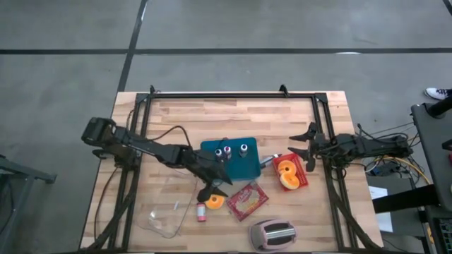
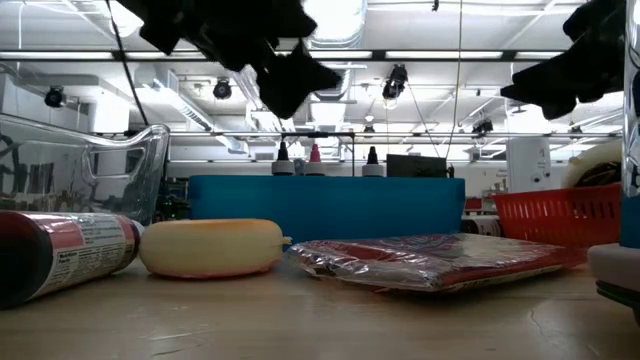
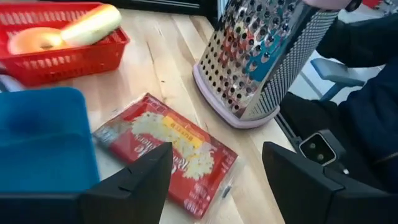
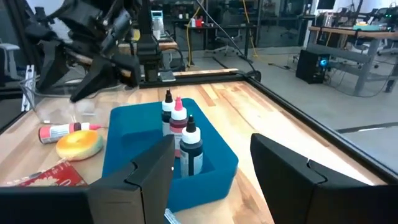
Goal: Pick & Place Food Item
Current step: Put the black food coloring bottle into the blue bin
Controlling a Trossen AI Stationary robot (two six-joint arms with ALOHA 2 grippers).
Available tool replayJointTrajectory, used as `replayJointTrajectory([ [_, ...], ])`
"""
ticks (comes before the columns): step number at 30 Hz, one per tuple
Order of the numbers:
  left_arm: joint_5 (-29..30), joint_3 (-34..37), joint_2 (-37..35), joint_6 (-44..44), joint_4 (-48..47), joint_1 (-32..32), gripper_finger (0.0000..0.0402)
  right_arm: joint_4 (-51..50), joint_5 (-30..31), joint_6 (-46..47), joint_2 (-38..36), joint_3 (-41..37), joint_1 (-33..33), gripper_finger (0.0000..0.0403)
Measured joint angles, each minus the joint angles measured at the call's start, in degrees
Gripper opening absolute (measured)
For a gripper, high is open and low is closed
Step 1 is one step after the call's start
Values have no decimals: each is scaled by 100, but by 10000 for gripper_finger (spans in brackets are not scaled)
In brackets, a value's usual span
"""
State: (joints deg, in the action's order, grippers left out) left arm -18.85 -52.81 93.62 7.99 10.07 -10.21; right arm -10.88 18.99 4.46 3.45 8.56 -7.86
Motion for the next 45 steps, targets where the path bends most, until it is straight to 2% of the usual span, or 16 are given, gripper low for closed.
replayJointTrajectory([
  [2, 11, -74, 207, 77, -5, -4, 255, 46, -179, -5, 99, 72, 0, 205],
  [5, 49, -129, 445, 98, -51, 10, 255, 205, -815, 149, 288, 52, -4, 205],
  [16, 169, -123, 354, -499, -345, 104, 253, 672, -1216, 781, 1771, 115, -6, 205],
  [18, 179, -123, 324, -653, -620, 112, 253, 681, -1305, 781, 2043, 298, -15, 205],
  [22, 612, -94, 213, -937, -1352, 182, 253, 683, -1420, 714, 2688, 763, -14, 205],
  [29, 840, 235, 48, -1154, -1164, 278, 252, 413, -1921, 442, 4170, 1808, -15, 205],
  [36, 1290, 1023, -608, -1224, -6, 378, 252, -263, -1902, 147, 5311, 2627, 136, 205],
  [38, 1341, 1252, -913, -1233, 295, 384, 252, -471, -1900, 90, 5462, 2703, 297, 205],
  [45, 2103, 1983, -2123, -1540, 656, 391, 252, -749, -1954, -124, 5661, 2688, 971, 205],
])
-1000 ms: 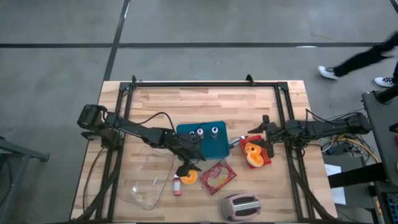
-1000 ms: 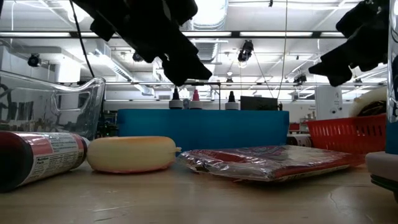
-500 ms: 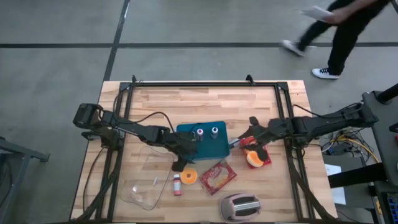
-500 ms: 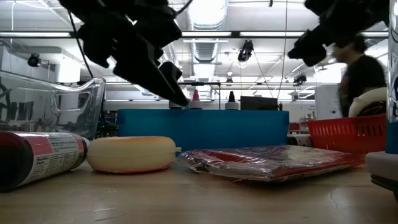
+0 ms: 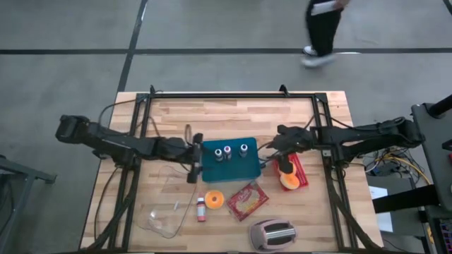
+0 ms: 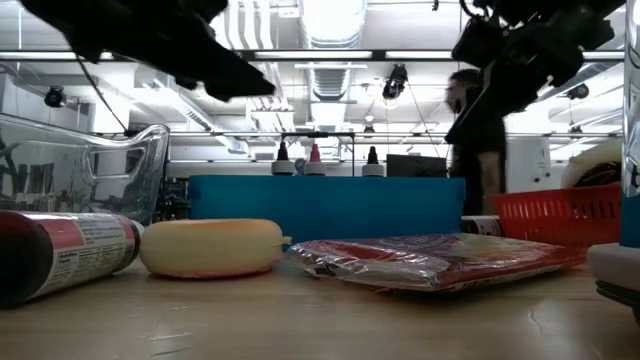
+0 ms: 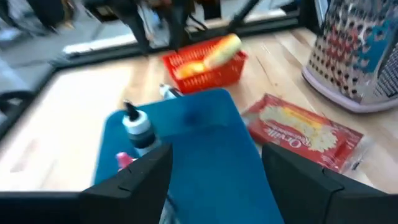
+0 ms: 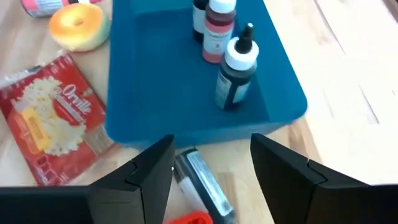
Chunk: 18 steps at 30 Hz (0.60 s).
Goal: Pick & Place Food Item
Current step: Put the black food coloring bottle into the blue bin
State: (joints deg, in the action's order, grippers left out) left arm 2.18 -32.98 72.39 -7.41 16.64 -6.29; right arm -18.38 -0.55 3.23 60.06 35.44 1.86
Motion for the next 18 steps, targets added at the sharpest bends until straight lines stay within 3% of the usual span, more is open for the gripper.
replayJointTrajectory([
  [9, 643, 883, -1020, -119, 619, 28, 252, -120, -127, -72, 490, -31, 204, 205],
  [18, 730, 985, -1157, -112, 658, 36, 252, -130, -166, -111, 966, -33, 272, 205],
])
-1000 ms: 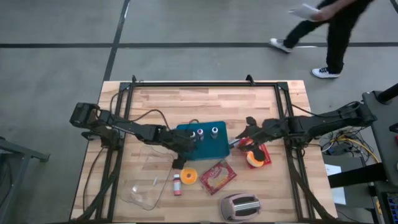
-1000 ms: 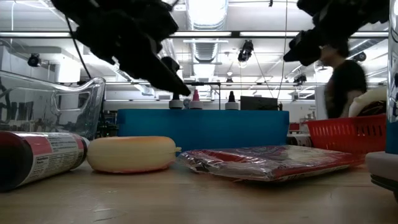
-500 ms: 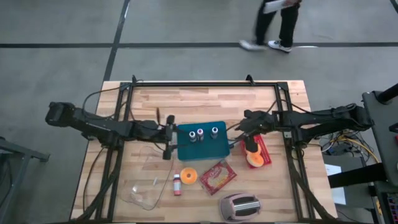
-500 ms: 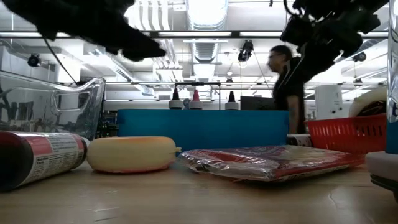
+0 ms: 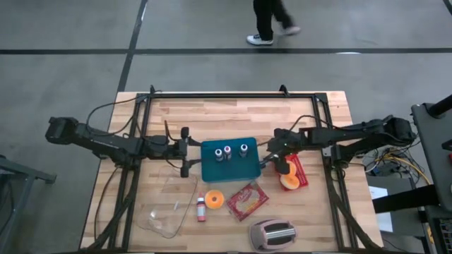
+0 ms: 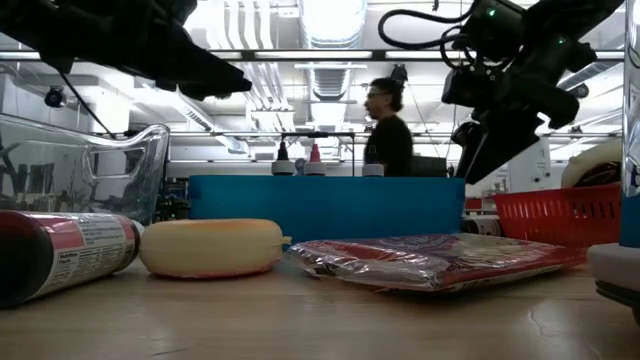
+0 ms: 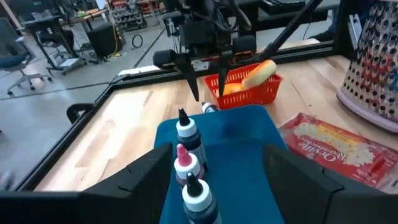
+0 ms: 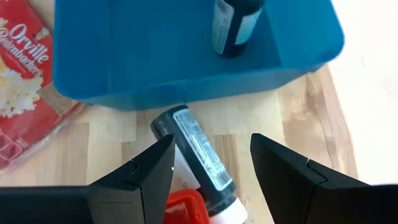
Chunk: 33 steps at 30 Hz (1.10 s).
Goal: Pick & Place Food Item
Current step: Put the black food coloring bottle into the blue bin
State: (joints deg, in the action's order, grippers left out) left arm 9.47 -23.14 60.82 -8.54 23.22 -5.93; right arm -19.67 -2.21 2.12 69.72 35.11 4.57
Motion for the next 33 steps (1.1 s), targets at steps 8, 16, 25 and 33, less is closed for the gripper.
replayJointTrajectory([
  [8, -4, 2, 6, 17, -7, 0, 252, -341, -19, -53, 17, 95, 20, 206],
  [16, -7, 2, 6, 15, -9, 4, 252, -1051, -294, 70, 301, 540, 20, 206],
  [25, -17, 2, 6, -4, -8, 9, 252, -1041, -288, -75, 718, 695, 20, 206],
  [33, -20, 1, 6, -4, -9, 13, 253, -1017, -285, -95, 1011, 686, 18, 206],
])
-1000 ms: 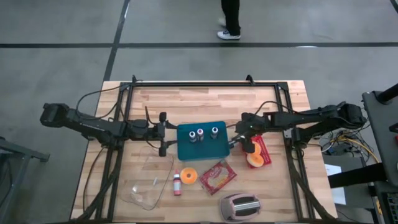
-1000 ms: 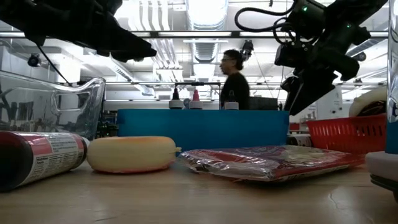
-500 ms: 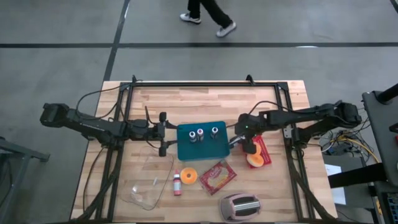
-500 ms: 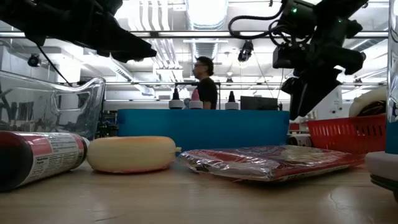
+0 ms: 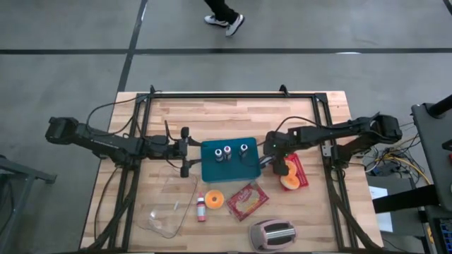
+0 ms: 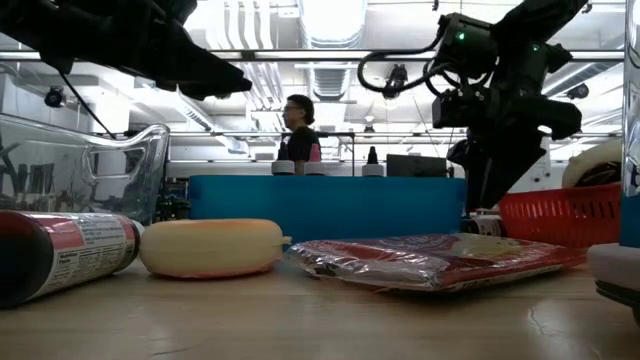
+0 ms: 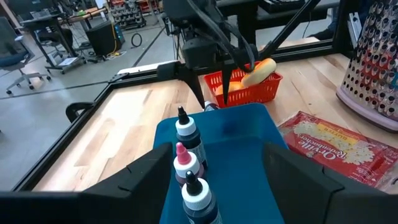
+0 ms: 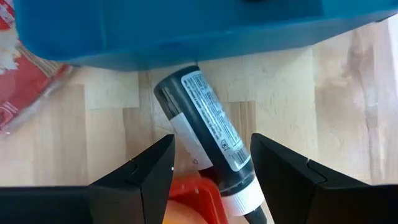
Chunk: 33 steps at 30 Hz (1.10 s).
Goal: Pick & Place Food Item
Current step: Put the black food coloring bottle into the blue bin
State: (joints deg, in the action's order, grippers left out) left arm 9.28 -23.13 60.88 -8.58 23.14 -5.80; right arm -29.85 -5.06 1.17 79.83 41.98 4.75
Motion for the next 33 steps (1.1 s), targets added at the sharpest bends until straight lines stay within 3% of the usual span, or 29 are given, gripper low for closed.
replayJointTrajectory([
  [33, 3, -1, 0, -22, 0, 7, 252, -201, -629, -655, 349, -11, 0, 206],
])
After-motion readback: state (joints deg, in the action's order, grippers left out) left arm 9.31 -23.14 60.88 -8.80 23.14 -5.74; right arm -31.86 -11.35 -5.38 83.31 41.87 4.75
